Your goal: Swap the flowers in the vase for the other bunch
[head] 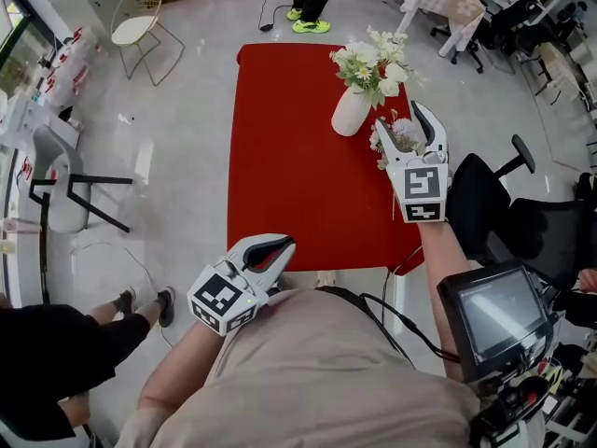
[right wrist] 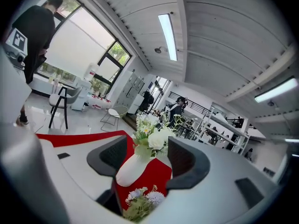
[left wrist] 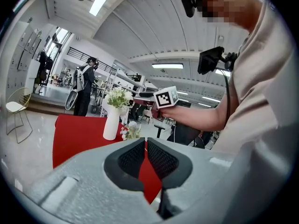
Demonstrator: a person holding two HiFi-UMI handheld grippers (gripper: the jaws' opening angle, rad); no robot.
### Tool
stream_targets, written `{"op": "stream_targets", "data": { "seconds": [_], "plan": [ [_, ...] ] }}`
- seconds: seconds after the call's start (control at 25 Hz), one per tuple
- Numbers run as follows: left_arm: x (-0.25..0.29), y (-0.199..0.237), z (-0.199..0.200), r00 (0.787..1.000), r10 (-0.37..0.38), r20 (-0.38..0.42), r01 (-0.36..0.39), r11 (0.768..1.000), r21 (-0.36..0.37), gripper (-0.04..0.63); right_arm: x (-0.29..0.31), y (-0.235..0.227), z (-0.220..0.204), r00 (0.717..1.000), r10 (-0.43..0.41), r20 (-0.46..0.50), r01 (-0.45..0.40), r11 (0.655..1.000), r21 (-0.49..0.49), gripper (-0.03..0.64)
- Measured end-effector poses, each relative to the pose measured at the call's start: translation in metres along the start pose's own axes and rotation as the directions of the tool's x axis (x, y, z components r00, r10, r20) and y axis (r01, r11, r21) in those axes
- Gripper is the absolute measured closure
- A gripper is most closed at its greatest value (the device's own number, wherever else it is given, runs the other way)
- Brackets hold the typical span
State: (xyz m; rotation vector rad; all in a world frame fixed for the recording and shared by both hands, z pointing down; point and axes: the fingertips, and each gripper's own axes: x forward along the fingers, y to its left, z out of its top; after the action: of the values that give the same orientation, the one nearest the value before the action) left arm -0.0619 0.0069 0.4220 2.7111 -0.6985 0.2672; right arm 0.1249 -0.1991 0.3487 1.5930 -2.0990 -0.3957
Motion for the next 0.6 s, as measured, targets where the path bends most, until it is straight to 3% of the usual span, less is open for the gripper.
{"op": "stream_targets", "data": {
  "seconds": [0.28, 0.6],
  "plan": [
    [0.002, -0.004, 0.008, 0.999, -0.033, -0.016, 0.033, 0.999, 0.017, 0.588, -0.045, 0.021, -0.034, 0.996, 0.044, -0.084, -0.032, 0.990, 0.138, 0.519],
    [0.013, -0.003, 0.011, 0.997, -0.075, -0.030, 0.076, 0.997, 0.031, 0.588, -0.085, 0.062, -0.066, 0.984, 0.122, -0.127, -0.080, 0.952, 0.294, 0.591]
  ]
}}
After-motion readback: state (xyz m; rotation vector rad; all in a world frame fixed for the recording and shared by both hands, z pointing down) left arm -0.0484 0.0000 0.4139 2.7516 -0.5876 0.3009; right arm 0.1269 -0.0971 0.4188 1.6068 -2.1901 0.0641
